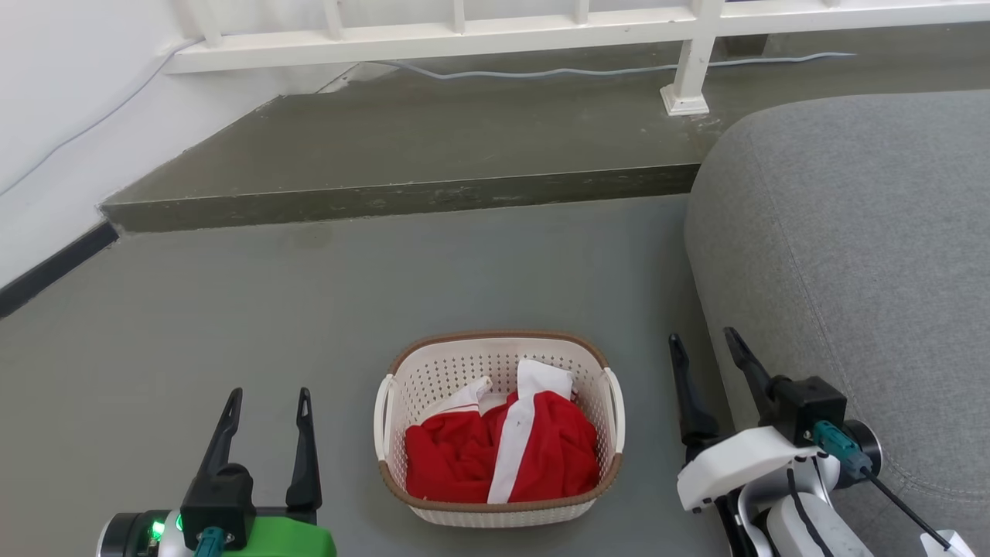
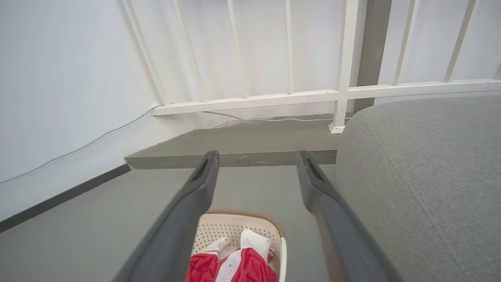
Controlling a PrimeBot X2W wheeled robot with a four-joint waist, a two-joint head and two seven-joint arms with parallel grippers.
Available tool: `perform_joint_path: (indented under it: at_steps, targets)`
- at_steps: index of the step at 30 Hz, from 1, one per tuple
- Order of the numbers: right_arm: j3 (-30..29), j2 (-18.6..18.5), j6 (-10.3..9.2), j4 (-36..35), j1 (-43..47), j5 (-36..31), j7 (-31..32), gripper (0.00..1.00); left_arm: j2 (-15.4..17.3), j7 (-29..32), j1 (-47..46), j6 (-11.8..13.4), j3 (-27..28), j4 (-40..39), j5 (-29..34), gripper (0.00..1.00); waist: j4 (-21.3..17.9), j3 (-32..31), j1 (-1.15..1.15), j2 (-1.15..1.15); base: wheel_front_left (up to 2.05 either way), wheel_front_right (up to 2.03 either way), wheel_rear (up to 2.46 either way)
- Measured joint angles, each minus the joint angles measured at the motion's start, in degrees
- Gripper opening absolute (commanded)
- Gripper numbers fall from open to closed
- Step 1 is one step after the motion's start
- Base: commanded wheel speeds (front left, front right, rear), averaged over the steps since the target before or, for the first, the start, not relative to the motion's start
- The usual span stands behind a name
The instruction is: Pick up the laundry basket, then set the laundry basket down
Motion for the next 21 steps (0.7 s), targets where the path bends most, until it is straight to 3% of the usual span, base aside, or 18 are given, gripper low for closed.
perform_joint_path:
  at_steps: [21]
  targets:
    - [-1.1,0.0,0.00,-0.4,0.0,0.0,0.0,1.00,-0.1,0.0,0.0,0.0,0.3,0.0,-0.3,1.00,-0.1,0.4,0.00,0.00,0.00,0.00,0.00]
